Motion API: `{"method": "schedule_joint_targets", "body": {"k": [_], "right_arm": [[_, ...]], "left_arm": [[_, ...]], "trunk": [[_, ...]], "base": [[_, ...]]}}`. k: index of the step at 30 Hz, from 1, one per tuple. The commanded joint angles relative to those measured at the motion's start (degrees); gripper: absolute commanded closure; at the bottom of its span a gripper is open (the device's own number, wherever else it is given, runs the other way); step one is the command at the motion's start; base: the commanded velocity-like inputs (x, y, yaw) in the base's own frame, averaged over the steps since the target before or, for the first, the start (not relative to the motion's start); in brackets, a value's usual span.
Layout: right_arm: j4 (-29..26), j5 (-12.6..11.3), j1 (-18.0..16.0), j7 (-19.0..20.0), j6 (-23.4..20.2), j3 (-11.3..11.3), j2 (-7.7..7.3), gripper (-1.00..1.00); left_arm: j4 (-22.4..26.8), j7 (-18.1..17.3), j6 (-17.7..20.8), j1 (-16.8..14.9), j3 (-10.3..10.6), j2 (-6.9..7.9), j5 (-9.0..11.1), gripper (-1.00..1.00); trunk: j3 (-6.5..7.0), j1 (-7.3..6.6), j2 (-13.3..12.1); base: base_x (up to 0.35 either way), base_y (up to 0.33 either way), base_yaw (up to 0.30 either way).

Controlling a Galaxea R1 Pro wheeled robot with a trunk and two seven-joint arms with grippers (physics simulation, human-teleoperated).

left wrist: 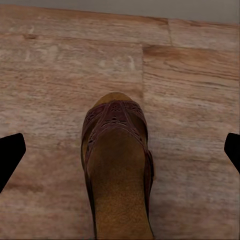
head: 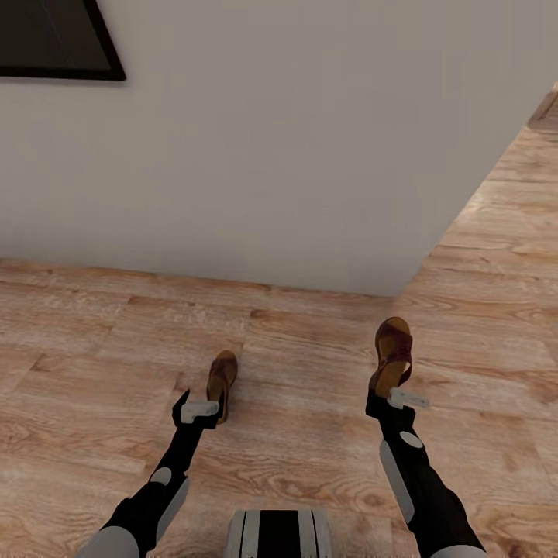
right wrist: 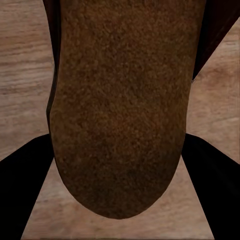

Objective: Pick up the two gym shoes and the two sandals from the corridor floor and place them onto the hallstand (shoe rack) in the corridor, making sure they are on the rack and not on the floor. Arrange them so the two gym shoes are next to each other and the two sandals are next to each other.

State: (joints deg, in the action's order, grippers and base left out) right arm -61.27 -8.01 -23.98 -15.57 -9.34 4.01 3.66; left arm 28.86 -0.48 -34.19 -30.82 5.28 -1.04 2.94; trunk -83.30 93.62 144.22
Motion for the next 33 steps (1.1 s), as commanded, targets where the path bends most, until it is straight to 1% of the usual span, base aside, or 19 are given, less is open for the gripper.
{"method": "schedule_joint_targets", "body": {"k": [1, 33], "right_arm": [[-0.1, -0.3, 0.0, -0.2, -0.2, 0.0, 0.03, 1.0], [-0.2, -0.3, 0.0, -0.2, -0.2, 0.0, 0.03, 1.0]], "left_arm": [[0.0, 0.0, -0.2, 0.0, 0.2, 0.01, 0.3, -1.0], [0.3, 0.0, -0.3, -0.1, 0.2, -0.09, 0.3, -1.0]], "trunk": [[-0.36, 0.01, 0.0], [-10.46, 0.84, 0.5]], "base": [[0.0, 0.0, 0.0], [0.0, 0.0, 0.0]]}}
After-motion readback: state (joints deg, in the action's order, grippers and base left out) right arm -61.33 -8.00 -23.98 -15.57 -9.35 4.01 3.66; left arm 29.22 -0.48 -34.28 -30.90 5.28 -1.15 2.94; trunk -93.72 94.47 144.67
